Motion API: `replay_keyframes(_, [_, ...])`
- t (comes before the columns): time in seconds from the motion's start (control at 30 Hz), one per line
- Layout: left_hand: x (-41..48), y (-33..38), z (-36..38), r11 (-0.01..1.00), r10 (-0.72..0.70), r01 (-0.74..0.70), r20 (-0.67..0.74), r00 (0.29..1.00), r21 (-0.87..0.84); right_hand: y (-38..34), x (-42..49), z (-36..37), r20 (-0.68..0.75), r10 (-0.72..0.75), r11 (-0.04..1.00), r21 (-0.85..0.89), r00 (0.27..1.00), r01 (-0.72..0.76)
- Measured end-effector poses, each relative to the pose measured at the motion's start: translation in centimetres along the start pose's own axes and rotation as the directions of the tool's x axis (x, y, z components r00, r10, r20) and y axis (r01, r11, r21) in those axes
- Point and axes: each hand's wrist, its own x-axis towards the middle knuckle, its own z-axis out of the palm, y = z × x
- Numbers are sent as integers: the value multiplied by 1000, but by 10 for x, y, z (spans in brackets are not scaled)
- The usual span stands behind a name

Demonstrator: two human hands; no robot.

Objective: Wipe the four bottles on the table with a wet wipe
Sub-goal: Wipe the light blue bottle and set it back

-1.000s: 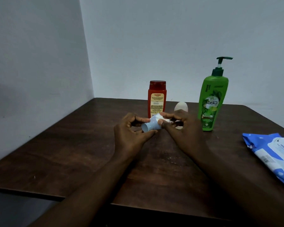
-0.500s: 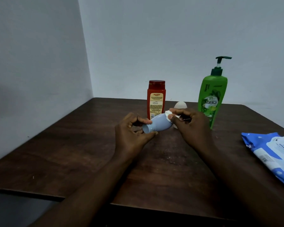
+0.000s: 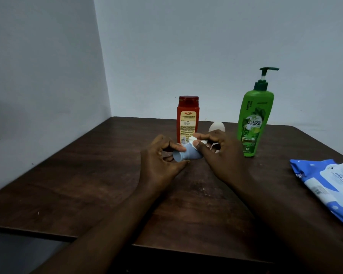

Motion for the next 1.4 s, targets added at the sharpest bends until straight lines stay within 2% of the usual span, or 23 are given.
replay_keyframes(0.17, [-2,4,1,999,48,-47,46,998,-17,-11,-6,4,82,-139,990,23,987,137])
replay_keyframes(0.37, [-2,7,2,997,79,-80,65,995,10,-2,-1,-1,42,-111,994,-12,993,111])
replay_keyframes(0.5, [-2,7,1,996,86,-87,65,994,1,13,6,-6,-16,83,996,45,996,-82])
replay_keyframes(0.6, [-2,6,0,995,103,-104,49,993,10,22,9,-10,11,278,944,181,960,-276])
replay_keyframes(0.7, [-1,6,-1,991,132,-133,26,991,33,21,11,-11,136,455,764,449,880,-464])
replay_keyframes(0.77, [0,6,-1,992,124,-124,9,992,25,18,11,-12,192,477,669,553,858,-496])
replay_keyframes(0.87, [2,6,1,999,44,-44,-9,999,-14,16,10,-14,158,450,687,568,879,-454])
replay_keyframes(0.97, [2,0,2,997,-56,59,-70,996,47,15,8,-15,109,404,741,543,908,-394])
replay_keyframes(1.07, [3,-6,2,981,-177,182,-72,982,64,16,7,-15,81,328,811,486,941,-325])
replay_keyframes(1.27, [5,-2,1,877,-441,436,22,897,-200,19,6,-17,16,196,888,421,981,-184])
replay_keyframes(1.33, [6,0,1,842,-485,486,62,872,-234,21,7,-17,-4,165,911,384,986,-151])
replay_keyframes(1.4, [5,2,2,856,-470,471,55,881,-213,22,8,-17,-33,147,931,343,989,-127])
